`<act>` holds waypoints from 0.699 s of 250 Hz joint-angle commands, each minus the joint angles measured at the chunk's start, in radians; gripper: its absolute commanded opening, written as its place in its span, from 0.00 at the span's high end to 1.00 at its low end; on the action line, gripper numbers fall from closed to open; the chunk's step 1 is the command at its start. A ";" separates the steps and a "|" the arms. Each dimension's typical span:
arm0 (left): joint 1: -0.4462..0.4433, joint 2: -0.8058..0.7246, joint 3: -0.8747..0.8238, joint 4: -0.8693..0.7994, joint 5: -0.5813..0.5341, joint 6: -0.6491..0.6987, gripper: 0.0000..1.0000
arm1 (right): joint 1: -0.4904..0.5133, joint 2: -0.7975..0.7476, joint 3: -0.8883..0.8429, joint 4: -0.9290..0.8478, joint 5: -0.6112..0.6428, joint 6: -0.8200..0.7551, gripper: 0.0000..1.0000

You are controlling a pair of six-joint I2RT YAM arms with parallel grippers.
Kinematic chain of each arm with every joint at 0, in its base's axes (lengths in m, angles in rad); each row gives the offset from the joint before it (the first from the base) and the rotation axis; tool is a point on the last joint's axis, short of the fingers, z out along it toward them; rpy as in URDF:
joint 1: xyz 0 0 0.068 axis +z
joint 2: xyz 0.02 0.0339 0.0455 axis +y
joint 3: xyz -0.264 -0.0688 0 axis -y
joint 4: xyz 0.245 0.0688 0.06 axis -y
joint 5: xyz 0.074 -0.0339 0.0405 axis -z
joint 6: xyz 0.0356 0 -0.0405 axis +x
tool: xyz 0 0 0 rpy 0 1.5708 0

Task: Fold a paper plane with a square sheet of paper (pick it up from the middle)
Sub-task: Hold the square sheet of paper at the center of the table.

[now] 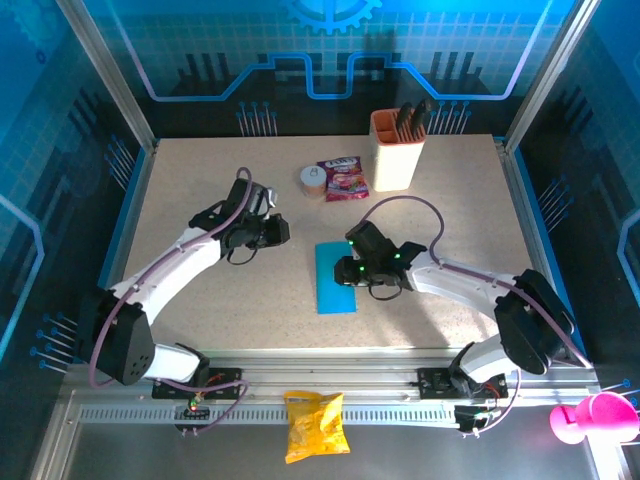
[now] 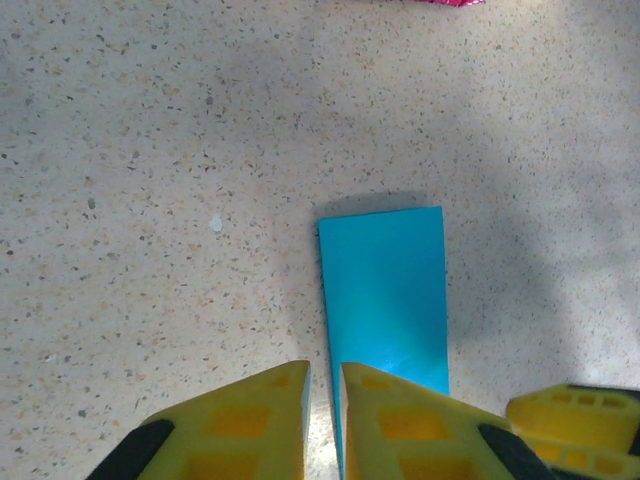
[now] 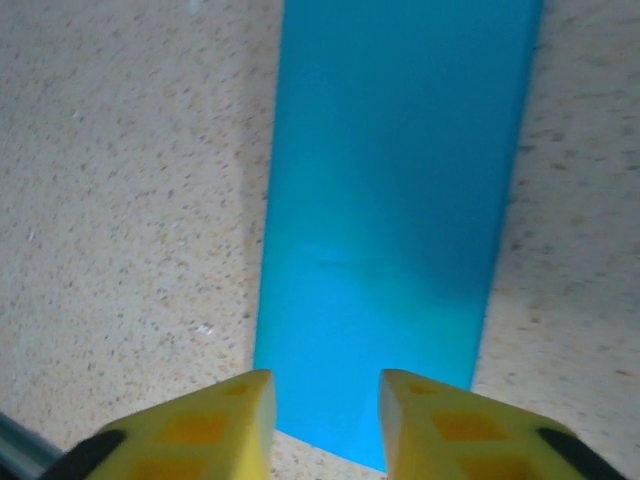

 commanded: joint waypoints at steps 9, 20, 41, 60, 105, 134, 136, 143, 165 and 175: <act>-0.006 -0.057 0.069 -0.067 -0.024 0.052 0.83 | -0.042 -0.050 0.009 -0.084 0.062 0.008 0.57; -0.007 -0.065 0.080 -0.065 -0.018 0.052 0.83 | -0.046 -0.069 -0.005 -0.081 0.082 0.022 0.55; -0.007 -0.074 0.096 -0.055 0.005 0.046 0.80 | -0.047 -0.108 -0.014 -0.074 0.112 0.039 0.54; -0.008 -0.073 0.100 -0.039 0.029 0.034 0.80 | -0.051 -0.137 -0.049 -0.065 0.111 0.042 0.52; -0.010 -0.098 0.067 0.002 0.049 -0.007 0.76 | -0.055 -0.156 -0.039 -0.090 0.071 0.010 0.52; -0.010 -0.099 0.065 -0.007 0.066 -0.075 0.74 | -0.052 -0.188 -0.048 -0.088 0.060 0.000 0.49; -0.010 -0.100 0.065 -0.009 0.070 -0.080 0.74 | -0.053 -0.192 -0.050 -0.085 0.060 -0.001 0.49; -0.011 -0.100 0.063 -0.016 0.081 -0.094 0.73 | -0.053 -0.205 -0.062 -0.071 0.056 0.001 0.47; -0.019 -0.104 0.056 -0.025 0.101 -0.097 0.67 | -0.052 -0.233 -0.105 -0.013 0.049 0.023 0.47; -0.022 -0.102 0.049 -0.029 0.099 -0.076 0.65 | -0.048 -0.238 -0.131 0.027 0.032 0.035 0.50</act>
